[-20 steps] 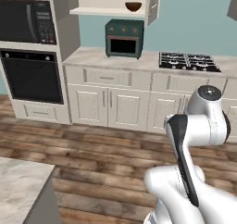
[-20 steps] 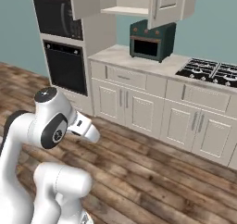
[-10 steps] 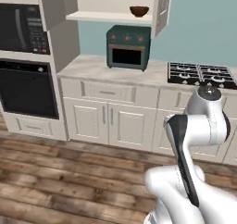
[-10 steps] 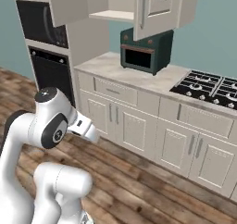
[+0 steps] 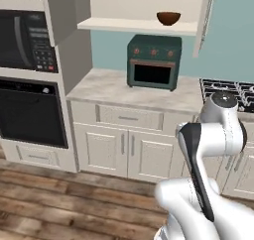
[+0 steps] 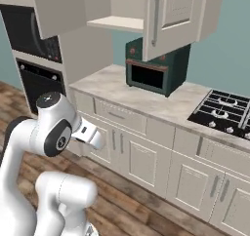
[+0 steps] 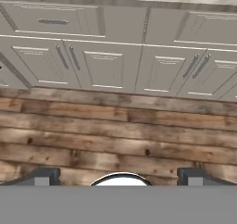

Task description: Take the smaller bowl and place it next to the appetizer plate on the dining counter , and place the larger bowl next to the plate with cooked food.

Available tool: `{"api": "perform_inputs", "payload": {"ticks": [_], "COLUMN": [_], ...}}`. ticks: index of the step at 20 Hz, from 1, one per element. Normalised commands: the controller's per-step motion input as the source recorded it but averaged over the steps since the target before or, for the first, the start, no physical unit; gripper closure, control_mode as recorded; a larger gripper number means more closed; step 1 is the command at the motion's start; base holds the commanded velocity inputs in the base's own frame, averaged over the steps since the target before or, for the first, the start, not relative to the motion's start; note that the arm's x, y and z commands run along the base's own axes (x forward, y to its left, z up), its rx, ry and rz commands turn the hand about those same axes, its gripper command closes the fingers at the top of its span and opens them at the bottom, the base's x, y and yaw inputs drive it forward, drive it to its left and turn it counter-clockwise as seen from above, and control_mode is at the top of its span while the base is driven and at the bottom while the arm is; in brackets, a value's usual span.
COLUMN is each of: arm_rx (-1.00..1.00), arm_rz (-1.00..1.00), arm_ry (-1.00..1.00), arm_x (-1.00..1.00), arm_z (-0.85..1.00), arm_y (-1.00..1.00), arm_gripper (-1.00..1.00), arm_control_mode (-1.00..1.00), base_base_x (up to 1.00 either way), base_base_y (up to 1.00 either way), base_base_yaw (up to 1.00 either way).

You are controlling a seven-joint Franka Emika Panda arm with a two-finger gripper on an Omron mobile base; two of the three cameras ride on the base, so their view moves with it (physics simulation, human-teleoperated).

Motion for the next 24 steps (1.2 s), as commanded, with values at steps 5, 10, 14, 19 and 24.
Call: {"api": "perform_inputs", "payload": {"ticks": [5,10,14,19,24], "arm_rx": [0.00,0.00,0.00,0.00,0.00], "arm_rz": [0.00,0.00,0.00,0.00,0.00], "arm_ry": [0.00,0.00,0.00,0.00,0.00], "arm_x": [0.00,0.00,0.00,0.00,0.00], "arm_z": [0.00,0.00,0.00,0.00,0.00], "arm_y": [0.00,0.00,0.00,0.00,0.00], "arm_gripper": [-1.00,-1.00,-1.00,-1.00,-1.00], "arm_control_mode": [1.00,1.00,1.00,1.00,1.00], "base_base_x": [1.00,0.97,0.87,0.79,0.69], "base_base_y": [0.26,0.11,0.05,0.07,0.40], "base_base_yaw": [-0.03,-0.09,-0.20,-0.26,-0.36]}}
